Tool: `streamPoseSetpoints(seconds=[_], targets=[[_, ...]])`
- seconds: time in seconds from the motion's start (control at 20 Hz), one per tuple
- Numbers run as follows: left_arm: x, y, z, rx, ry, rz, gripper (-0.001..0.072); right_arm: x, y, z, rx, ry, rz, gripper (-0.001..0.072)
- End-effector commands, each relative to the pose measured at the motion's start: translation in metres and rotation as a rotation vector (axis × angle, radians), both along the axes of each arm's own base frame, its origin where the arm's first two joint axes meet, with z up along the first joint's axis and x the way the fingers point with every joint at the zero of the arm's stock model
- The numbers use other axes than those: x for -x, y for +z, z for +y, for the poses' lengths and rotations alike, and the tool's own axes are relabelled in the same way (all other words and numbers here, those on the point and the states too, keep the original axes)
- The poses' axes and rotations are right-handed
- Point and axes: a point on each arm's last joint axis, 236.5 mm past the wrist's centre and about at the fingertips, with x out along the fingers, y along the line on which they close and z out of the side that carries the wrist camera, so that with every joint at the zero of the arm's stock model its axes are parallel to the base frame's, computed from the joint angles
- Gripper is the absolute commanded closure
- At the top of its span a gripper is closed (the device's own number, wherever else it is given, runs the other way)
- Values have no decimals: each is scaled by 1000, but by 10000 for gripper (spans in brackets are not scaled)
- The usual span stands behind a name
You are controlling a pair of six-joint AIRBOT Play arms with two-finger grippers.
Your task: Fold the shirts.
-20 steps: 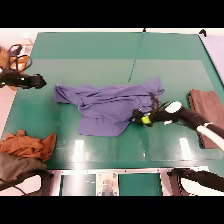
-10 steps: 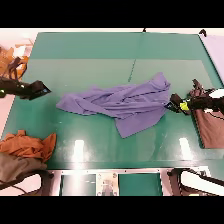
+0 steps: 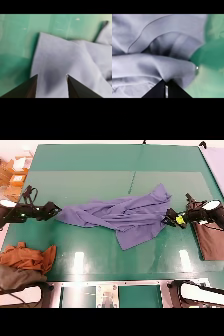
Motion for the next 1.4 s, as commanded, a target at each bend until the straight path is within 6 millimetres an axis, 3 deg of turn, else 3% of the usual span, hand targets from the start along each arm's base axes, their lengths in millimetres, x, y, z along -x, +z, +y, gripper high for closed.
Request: streamPoseSetpoints(seconds=[0.0, 0.2, 0.25, 0.3, 0.35, 0.4, 0.5, 0.6, 0.65, 0.75, 0.85, 0.95, 1.1, 1.15, 1.25, 1.35], targets=[[-21, -30, -2, -36, 21, 4, 267, 1, -1, 15, 0, 44, 2, 693], [-46, -25, -11, 0, 30, -24, 268, 1, 0, 21, -4, 59, 1, 693], [-47, -25, -14, 6, 25, -23, 302, 1, 0, 21, -4, 58, 1, 693], [-46, -26, -17, 19, 24, -17, 460, 1, 0, 21, -4, 58, 1, 693], [-44, -25, -21, 27, 2, -18, 680, 1, 0, 21, -6, 57, 0, 694], [-44, -20, -26, 40, -23, -31, 685, 0, 1, 21, -5, 57, -3, 694], [-51, 5, -32, 66, -76, -78, 687, -7, 10, 21, -8, 64, -19, 694], [-69, 60, -29, 39, -91, -202, 687, -22, 41, 25, -31, 87, -69, 694], [-78, 102, -24, 14, -94, -294, 687, -35, 68, 27, -39, 99, -125, 695], [-82, 197, -17, -50, -103, -493, 688, -64, 139, 27, -36, 118, -288, 694], [-70, 300, -15, -143, -114, -714, 688, -88, 235, 25, -3, 126, -517, 694], [-39, 398, -19, -237, -128, -922, 688, -90, 342, 19, 63, 120, -764, 694], [31, 527, -32, -355, -117, -1217, 688, -50, 489, 12, 201, 103, -1113, 694], [56, 560, -34, -394, -105, -1302, 687, -31, 527, 11, 246, 88, -1209, 694], [103, 612, -35, -493, -62, -1442, 687, 11, 587, 11, 327, 51, -1371, 694], [141, 646, -29, -597, 2, -1534, 687, 45, 619, 8, 394, 0, -1477, 694]])
